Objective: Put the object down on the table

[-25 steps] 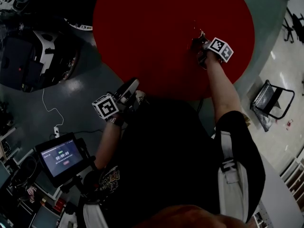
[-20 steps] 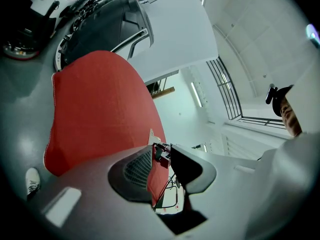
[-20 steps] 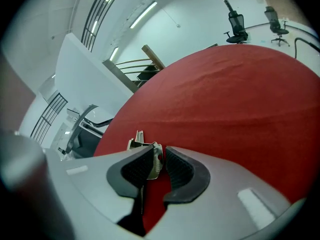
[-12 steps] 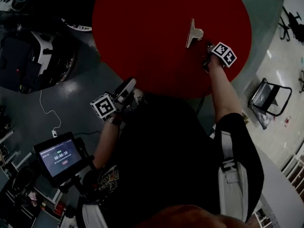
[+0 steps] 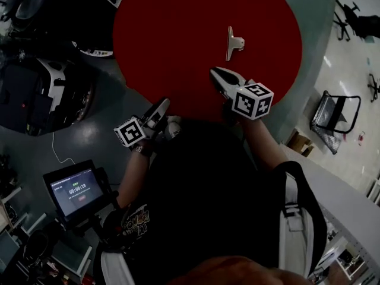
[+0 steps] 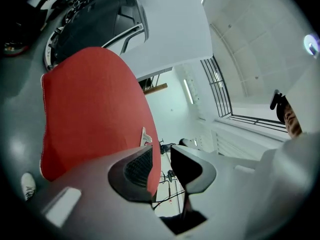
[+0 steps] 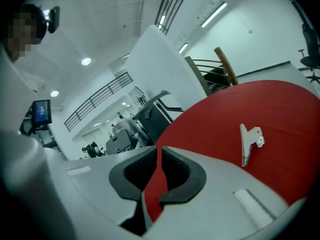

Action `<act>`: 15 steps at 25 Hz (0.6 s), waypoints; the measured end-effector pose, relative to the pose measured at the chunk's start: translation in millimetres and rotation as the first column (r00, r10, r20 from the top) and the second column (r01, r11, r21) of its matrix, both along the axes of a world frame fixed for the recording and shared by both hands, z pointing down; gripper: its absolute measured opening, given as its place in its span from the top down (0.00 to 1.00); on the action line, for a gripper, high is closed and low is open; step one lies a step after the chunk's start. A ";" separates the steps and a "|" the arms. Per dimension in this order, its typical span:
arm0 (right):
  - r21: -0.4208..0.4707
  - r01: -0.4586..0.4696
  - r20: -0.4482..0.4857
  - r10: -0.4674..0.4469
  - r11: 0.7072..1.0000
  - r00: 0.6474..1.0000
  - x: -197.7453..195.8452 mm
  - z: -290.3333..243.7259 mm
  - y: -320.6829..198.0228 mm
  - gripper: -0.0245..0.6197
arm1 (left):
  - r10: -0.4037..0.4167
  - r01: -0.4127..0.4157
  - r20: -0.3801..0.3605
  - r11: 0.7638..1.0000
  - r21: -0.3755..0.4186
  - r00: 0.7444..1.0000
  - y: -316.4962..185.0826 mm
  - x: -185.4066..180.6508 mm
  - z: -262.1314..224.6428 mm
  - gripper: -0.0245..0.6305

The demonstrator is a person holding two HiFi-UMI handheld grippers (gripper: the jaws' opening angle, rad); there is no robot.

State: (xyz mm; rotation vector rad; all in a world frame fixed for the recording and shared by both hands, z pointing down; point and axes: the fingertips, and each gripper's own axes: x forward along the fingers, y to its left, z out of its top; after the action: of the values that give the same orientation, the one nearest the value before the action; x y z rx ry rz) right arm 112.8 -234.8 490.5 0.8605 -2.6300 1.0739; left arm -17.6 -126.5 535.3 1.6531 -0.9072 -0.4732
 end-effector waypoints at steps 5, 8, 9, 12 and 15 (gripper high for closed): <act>0.116 0.067 0.047 -0.073 0.991 0.996 -34.5 -66.7 60.1 0.93 | 0.114 -0.114 0.007 0.992 0.044 0.993 7.2 0.4 -12.5 0.77; 0.152 -0.006 0.032 0.001 0.988 0.999 -20.4 -87.3 75.1 0.94 | 0.210 -0.214 0.049 0.972 0.100 0.977 7.5 15.4 -25.7 0.77; 0.154 -0.052 0.034 0.048 0.987 0.998 -19.3 -92.0 85.3 0.94 | 0.235 -0.242 0.065 0.963 0.120 0.970 12.4 15.5 -32.1 0.77; 0.098 -0.199 0.093 0.190 0.975 0.977 -15.6 -94.3 131.3 0.95 | 0.301 -0.308 0.069 0.937 0.167 0.951 42.2 17.7 -43.7 0.77; 0.014 -0.268 0.148 0.263 0.963 0.954 -7.4 -85.3 161.7 0.95 | 0.357 -0.360 0.048 0.917 0.171 0.933 56.3 33.1 -46.4 0.77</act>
State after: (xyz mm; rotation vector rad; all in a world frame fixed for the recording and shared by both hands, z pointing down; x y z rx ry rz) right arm 105.5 -73.0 405.2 1.2158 -2.7125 1.1983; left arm 15.5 -70.2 488.9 1.9392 -0.5636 -0.2931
